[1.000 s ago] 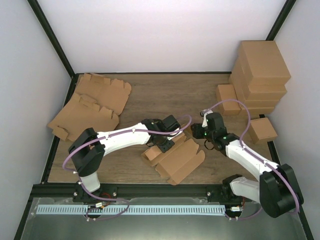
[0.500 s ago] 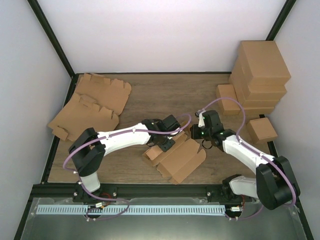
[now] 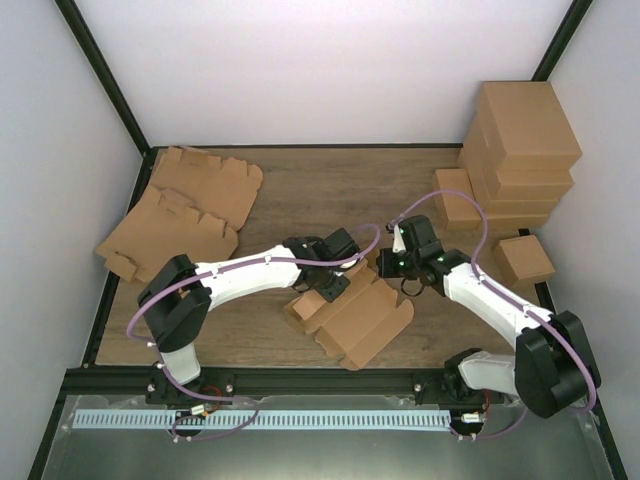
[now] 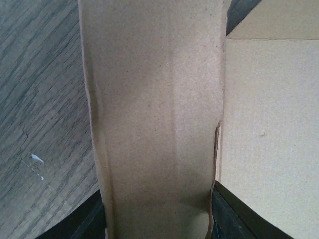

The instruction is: Fold the paper box

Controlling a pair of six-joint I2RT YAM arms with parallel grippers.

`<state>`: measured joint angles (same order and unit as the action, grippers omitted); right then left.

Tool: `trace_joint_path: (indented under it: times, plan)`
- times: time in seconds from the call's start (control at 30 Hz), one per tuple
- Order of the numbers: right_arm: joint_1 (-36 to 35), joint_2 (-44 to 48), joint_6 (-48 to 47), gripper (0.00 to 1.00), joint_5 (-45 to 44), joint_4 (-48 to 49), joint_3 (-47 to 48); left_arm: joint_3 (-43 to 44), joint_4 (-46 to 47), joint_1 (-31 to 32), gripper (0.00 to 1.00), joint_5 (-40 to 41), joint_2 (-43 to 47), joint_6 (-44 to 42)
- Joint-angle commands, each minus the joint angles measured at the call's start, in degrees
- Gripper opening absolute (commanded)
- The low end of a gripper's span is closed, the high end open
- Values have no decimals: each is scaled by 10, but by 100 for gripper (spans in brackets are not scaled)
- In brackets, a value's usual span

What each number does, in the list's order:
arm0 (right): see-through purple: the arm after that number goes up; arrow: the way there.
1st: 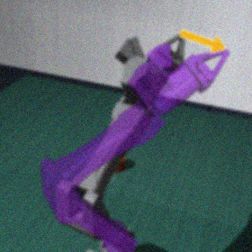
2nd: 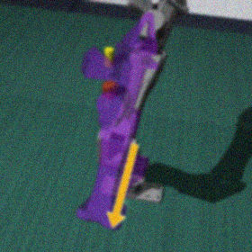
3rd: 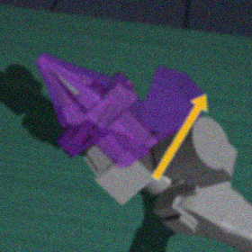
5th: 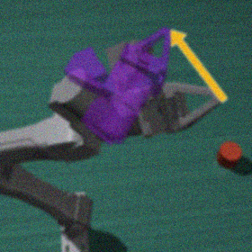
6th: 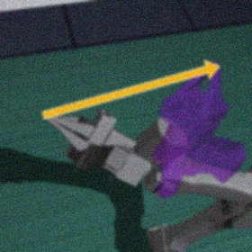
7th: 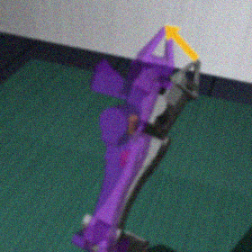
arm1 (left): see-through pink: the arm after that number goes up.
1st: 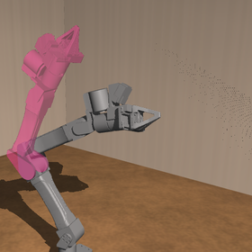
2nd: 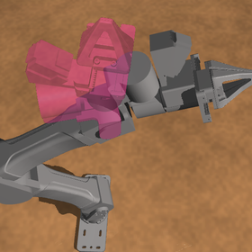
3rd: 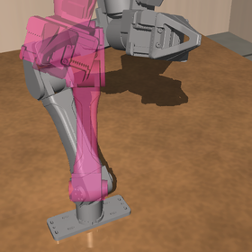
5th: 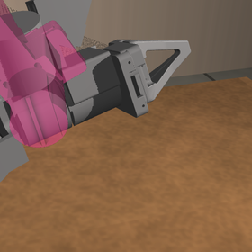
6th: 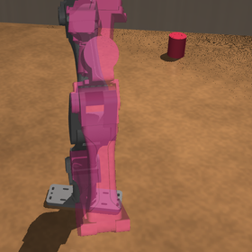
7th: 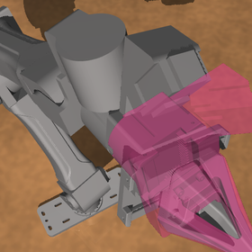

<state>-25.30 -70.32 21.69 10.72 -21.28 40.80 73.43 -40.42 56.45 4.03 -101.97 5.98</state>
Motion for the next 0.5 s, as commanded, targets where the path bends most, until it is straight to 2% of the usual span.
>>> trace_joint_path:
  times: [0.0,0.27,0.47]
  plan:
    - [-25,6,28,1,18,-4,42,-3,-6,-1,46,-1,-22,3]
    - [-27,-55,25,1,7,4,88,-2,7,-7,46,-36,-18,10]
    - [-32,-65,52,1,18,-13,112,-7,15,-21,46,-54,-12,10]
